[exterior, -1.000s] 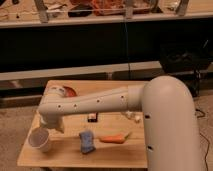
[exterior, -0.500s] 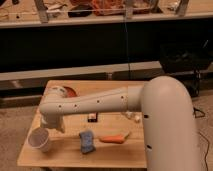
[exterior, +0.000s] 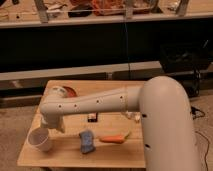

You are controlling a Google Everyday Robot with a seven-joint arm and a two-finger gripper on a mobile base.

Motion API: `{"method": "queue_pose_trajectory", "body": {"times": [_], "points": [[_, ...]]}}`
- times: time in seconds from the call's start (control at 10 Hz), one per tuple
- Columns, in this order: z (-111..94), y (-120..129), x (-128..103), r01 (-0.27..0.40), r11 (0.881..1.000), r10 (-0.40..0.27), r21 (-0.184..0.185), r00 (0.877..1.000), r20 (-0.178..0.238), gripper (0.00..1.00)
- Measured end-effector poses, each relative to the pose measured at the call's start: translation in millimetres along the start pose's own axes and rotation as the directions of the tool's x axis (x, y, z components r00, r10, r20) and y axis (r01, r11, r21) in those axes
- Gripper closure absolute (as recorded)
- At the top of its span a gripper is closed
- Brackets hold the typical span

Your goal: Pick up the ceramic cup

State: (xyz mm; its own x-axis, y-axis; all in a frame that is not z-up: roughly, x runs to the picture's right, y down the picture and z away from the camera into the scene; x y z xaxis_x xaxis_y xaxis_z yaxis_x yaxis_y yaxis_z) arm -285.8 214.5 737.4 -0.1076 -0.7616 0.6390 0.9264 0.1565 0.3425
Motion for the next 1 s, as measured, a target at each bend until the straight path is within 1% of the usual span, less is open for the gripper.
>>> {"method": "queue_pose_trajectory", "body": {"times": [0.3, 0.4, 0.5, 0.7, 0.8, 1.0], "points": [[2.8, 0.3, 0.6, 0.005, 1.0, -0.005, -0.001, 1.0, 0.002, 0.21], [4.4, 1.2, 0.6, 0.008, 1.0, -0.008, -0.003, 1.0, 0.003, 0.27], [4.9, 1.1, 0.7, 0.009, 1.0, -0.009, -0.003, 1.0, 0.004, 0.29], [6.8, 2.3, 1.9, 0.01, 1.0, -0.01, -0.003, 1.0, 0.005, 0.3], [7.7, 3.0, 2.0, 0.012, 1.0, -0.012, -0.004, 1.0, 0.005, 0.34], [9.8, 4.0, 2.0, 0.014, 1.0, -0.014, -0.005, 1.0, 0.005, 0.52]]}}
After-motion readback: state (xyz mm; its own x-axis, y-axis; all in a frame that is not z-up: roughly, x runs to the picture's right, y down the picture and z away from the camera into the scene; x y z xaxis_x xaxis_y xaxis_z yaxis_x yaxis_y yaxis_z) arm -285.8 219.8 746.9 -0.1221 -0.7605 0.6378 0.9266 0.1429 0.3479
